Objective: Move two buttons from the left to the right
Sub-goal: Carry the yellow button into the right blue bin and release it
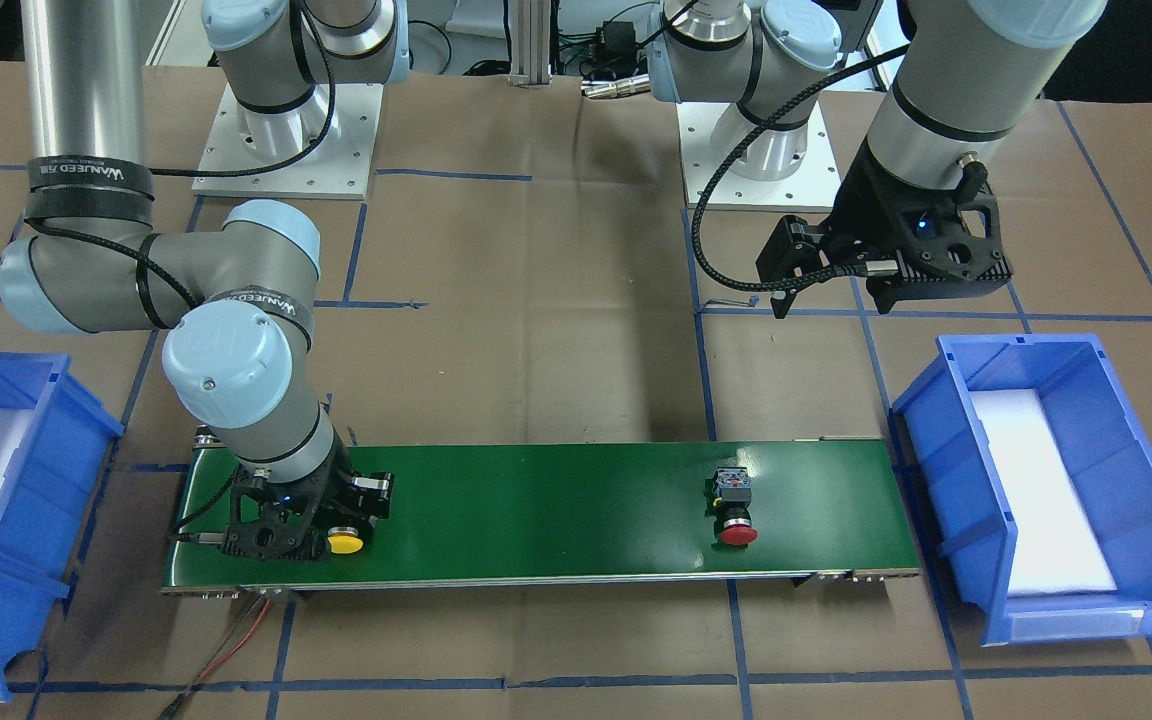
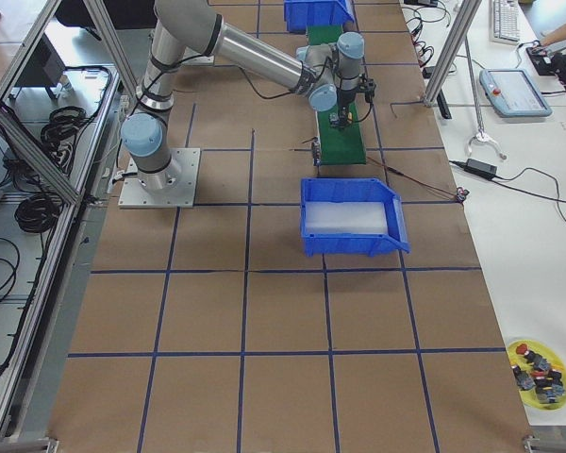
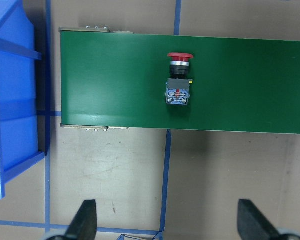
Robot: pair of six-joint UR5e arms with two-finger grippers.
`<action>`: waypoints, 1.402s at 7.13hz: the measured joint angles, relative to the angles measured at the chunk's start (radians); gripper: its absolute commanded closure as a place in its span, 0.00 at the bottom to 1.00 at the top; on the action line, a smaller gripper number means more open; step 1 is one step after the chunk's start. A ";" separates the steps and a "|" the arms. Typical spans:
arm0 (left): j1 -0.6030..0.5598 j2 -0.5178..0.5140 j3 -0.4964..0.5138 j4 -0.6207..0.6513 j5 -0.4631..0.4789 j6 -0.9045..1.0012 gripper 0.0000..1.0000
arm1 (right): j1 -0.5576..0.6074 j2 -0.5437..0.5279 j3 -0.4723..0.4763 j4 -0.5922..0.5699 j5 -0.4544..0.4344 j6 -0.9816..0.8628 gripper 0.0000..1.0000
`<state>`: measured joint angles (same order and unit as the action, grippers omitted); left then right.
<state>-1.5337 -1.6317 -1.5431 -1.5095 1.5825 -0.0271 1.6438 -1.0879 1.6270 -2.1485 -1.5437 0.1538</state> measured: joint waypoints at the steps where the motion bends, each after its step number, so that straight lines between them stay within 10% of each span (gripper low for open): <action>1: -0.001 0.000 -0.001 0.000 0.000 0.000 0.00 | -0.002 -0.005 -0.004 0.049 -0.004 -0.007 0.97; 6: -0.002 0.000 -0.002 0.000 -0.002 0.024 0.00 | -0.250 -0.180 -0.099 0.345 -0.055 -0.284 0.95; 10: 0.001 0.000 -0.002 0.000 -0.001 0.041 0.00 | -0.552 -0.203 -0.136 0.350 -0.067 -0.609 0.96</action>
<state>-1.5326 -1.6313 -1.5454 -1.5094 1.5815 0.0135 1.0922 -1.2908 1.4909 -1.7988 -1.6108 -0.4553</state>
